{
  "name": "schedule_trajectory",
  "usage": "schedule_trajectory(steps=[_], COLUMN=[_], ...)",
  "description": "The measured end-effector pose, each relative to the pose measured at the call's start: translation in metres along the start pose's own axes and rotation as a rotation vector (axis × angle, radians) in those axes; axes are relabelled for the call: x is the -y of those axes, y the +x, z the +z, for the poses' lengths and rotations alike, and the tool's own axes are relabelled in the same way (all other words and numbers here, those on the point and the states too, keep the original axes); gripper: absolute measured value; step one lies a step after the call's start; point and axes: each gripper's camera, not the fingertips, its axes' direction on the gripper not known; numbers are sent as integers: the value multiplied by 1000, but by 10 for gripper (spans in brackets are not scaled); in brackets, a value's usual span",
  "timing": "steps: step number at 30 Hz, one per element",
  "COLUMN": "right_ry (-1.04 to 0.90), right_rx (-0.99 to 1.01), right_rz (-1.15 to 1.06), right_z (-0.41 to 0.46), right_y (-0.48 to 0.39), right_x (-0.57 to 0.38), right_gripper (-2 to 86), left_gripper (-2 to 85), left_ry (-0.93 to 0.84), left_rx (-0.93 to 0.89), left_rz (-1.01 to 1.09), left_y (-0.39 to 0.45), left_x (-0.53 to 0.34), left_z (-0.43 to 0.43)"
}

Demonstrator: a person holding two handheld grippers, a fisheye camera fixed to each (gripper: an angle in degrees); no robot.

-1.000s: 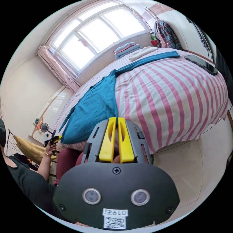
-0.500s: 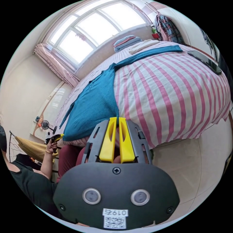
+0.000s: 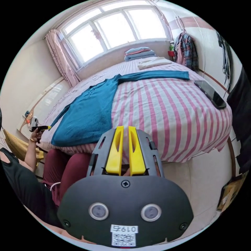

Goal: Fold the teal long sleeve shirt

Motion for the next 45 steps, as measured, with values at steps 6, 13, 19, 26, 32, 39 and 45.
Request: schedule_trajectory(steps=[6,13,19,26,32,39,45], right_ry=[321,132,-184,-428,-456,-619,-671], right_rx=[171,479,359,327,268,239,281], right_rz=[-343,-626,-848,-1165,-1297,-1379,-1312], right_z=[-37,109,274,356,363,377,383], right_y=[-110,-331,-481,-595,-651,-700,-711], right_x=[115,330,440,476,495,512,537], right_gripper=[-8,-6,35,62,69,112,87], left_gripper=[9,8,8,9,9,9,9], left_ry=[431,340,352,341,384,381,415], left_rx=[59,91,-85,-269,-284,-281,-312], left_rz=[-151,-93,-32,-117,-110,-105,-120], left_y=[28,45,45,7,6,3,-1], left_x=[10,49,55,55,47,43,38], left_z=[11,77,86,93,83,82,76])
